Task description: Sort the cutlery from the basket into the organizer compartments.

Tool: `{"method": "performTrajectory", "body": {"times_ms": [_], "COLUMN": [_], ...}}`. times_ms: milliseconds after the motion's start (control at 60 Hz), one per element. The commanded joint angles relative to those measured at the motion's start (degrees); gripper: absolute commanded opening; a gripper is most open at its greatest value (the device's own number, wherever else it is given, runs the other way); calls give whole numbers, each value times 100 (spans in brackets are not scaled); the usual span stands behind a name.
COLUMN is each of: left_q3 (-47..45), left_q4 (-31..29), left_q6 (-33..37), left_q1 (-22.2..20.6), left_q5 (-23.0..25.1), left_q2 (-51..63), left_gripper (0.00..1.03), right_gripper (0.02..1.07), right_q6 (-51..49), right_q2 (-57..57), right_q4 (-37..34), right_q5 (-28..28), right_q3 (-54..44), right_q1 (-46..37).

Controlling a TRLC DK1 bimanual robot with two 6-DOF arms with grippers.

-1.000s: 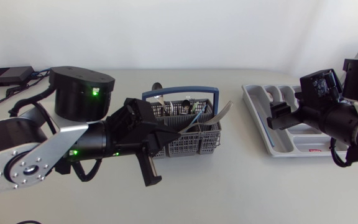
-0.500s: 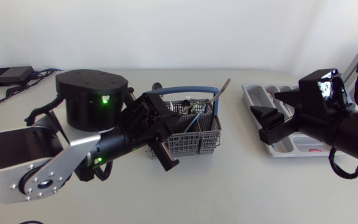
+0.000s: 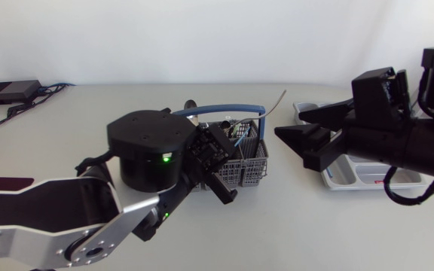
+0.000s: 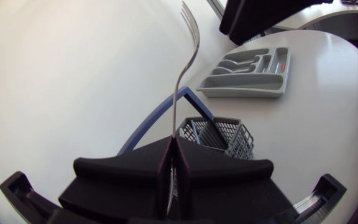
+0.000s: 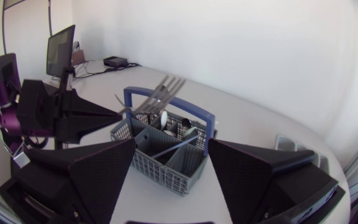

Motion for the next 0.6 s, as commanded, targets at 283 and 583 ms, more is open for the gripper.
{"method": "performTrajectory", "body": {"times_ms": [283, 583], "left_q3": [1069, 1420], "left_q4": [894, 1219], "left_q6": [50, -47], "left_q1": [-44, -88], "left_q5": [-809, -985], "left_q2": [1076, 1516], "left_gripper": [2, 2], "right_gripper": [86, 86], "right_q6": [776, 1401], "right_q2": [1034, 1465], "right_q4": [437, 1166], "right_q5": [-841, -1000], "right_q3": [524, 709], "right_q1": [-94, -287]}}
